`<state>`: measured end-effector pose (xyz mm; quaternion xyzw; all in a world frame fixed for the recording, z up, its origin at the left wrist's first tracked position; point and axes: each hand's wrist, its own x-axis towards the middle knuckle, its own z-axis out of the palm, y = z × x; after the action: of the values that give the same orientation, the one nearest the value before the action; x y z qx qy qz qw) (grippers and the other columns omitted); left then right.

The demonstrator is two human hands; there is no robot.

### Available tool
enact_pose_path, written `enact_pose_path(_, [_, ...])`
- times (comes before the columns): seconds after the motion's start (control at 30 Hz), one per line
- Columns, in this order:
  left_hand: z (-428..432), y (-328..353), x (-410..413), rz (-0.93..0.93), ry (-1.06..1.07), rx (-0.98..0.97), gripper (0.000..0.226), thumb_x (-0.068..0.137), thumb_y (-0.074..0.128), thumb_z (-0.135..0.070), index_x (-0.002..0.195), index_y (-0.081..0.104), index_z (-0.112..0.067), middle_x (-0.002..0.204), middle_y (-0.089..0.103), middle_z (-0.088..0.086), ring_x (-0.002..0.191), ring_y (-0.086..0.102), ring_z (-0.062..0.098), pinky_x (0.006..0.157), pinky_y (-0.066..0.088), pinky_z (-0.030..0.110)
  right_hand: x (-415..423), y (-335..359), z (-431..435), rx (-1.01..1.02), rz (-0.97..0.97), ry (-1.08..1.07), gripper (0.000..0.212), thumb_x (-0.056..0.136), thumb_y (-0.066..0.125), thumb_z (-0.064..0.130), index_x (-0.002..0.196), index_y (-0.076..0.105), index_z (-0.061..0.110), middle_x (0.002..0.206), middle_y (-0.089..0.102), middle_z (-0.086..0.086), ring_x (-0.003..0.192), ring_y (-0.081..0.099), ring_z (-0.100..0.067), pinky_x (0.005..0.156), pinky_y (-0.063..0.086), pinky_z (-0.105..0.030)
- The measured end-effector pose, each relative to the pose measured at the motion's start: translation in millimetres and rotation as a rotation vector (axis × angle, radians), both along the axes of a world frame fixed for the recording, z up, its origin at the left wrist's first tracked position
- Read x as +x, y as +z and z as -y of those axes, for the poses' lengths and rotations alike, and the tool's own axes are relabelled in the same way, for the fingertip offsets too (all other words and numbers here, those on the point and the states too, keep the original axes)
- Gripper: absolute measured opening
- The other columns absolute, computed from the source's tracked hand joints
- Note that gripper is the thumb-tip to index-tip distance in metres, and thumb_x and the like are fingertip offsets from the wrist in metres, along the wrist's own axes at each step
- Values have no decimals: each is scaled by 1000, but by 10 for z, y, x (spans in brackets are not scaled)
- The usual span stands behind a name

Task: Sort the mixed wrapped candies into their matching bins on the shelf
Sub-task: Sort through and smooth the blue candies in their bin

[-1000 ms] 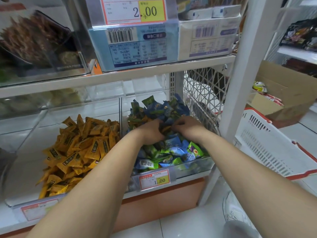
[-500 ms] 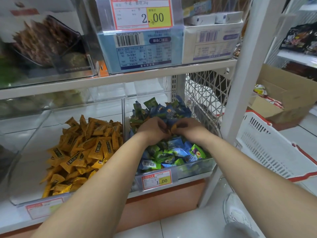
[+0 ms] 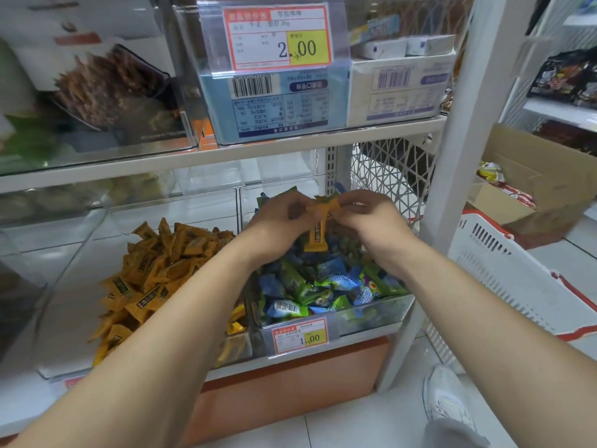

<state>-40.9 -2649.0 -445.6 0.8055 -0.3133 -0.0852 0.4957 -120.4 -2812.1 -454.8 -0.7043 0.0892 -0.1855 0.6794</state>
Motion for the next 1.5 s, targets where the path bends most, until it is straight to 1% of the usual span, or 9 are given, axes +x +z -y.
enact_pose_path(0.13, [-90,108,-87,-163,52,-224,20,90,70,-37,100,59,-22,84,72,-2,78,72,18,62,58,33,-28,104,-188,222,49,76,9,93,65,4,100,70,2,102,74,-19,95,72,-33,84,59,-37])
enact_pose_path(0.33, [-516,158,-100,-75,163,-145,20,95,65,-30,113,62,-21,94,72,8,69,70,16,58,56,29,26,157,-423,-255,18,-17,11,94,66,22,97,69,32,97,71,14,89,65,-1,76,48,-16])
enact_pose_path(0.47, [-675,101,-92,-182,289,-252,15,98,62,-25,112,64,-21,102,71,10,75,72,14,59,60,28,22,85,-685,-144,-137,213,26,96,63,20,122,60,19,107,70,-10,78,72,-17,69,57,-32])
enact_pose_path(0.67, [-658,150,-139,-272,269,-319,14,102,54,-22,97,67,-25,93,72,2,74,72,14,59,59,28,85,-4,-986,-139,29,77,9,88,73,9,95,68,8,76,72,-11,63,68,-15,58,52,-24])
enact_pose_path(0.83, [-812,179,-65,-135,349,-191,18,92,69,-27,107,68,-18,102,72,4,89,68,20,74,61,36,258,9,-850,-362,9,96,16,84,78,15,79,74,30,78,74,12,76,68,0,69,49,-12])
enact_pose_path(0.9, [-908,171,-7,-99,426,-132,29,90,70,-33,114,67,-17,113,70,5,102,65,25,89,56,40,389,-10,-654,-533,-23,48,19,89,71,13,90,74,32,85,72,20,88,68,-1,77,49,-13])
enact_pose_path(1.03, [-1011,93,30,-94,441,-126,23,90,70,-32,109,69,-20,109,71,0,103,65,22,84,50,30,699,-140,-357,-900,-169,232,41,90,64,4,125,67,24,124,67,4,120,60,-18,104,45,-29])
enact_pose_path(1.27, [-1027,6,71,-76,408,-66,28,89,70,-38,111,69,-21,108,70,-4,103,65,18,90,54,37,1042,-182,-165,-1270,-382,352,72,74,79,22,141,53,31,140,55,1,125,53,-24,98,43,-31])
enact_pose_path(1.5, [-1015,-33,72,-40,411,-24,29,89,69,-41,112,68,-23,109,69,-6,103,62,16,91,50,32,1173,-169,-236,-1438,-349,395,46,87,66,28,131,55,39,134,58,4,119,58,-22,95,46,-35])
